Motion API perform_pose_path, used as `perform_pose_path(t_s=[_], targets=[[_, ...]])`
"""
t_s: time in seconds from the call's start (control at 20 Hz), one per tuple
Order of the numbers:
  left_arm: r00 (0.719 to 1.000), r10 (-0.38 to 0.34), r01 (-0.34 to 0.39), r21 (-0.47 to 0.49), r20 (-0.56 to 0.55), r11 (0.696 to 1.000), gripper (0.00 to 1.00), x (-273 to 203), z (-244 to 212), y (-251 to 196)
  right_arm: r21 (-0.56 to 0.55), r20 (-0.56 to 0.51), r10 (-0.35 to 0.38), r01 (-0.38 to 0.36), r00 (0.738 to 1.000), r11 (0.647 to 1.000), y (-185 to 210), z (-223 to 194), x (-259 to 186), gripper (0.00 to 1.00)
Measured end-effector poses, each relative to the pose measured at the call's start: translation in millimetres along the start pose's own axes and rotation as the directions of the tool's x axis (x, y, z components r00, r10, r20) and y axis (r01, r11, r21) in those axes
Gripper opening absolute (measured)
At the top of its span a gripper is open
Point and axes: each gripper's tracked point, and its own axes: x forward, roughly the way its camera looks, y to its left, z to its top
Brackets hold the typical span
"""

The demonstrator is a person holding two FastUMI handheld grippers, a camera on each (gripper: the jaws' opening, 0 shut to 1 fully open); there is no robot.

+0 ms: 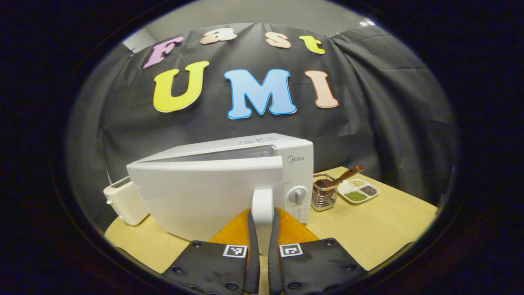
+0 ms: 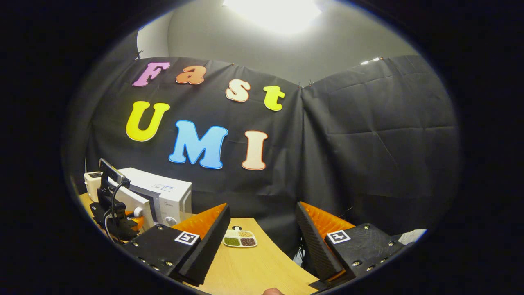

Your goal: Open the microwave oven with the left hand, put the food in, and close the microwave oven.

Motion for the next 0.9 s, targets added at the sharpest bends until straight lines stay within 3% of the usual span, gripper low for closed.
perform_pose_path(t_s=[0.3, 0.55, 0.9], targets=[[0.995, 0.094, -0.094, 0.003, -0.025, 0.996, 0.13, -47.4, -13.0, 19.5, 0.051, 0.027, 0.154, -0.156, 0.988, 0.987, 20.1, -1.3, -4.2, 0.98], [0.981, 0.189, -0.189, 0.01, -0.04, 0.982, 0.14, -89.0, -26.3, 45.2, 0.068, 0.054, 0.294, -0.298, 0.954, 0.952, 42.3, 1.4, -13.2, 0.97], [0.974, 0.22, -0.22, 0.01, -0.044, 0.975, 0.13, -141.4, -43.9, 86.1, 0.079, 0.09, 0.381, -0.388, 0.92, 0.918, 97.5, 21.5, -35.7, 0.97]])
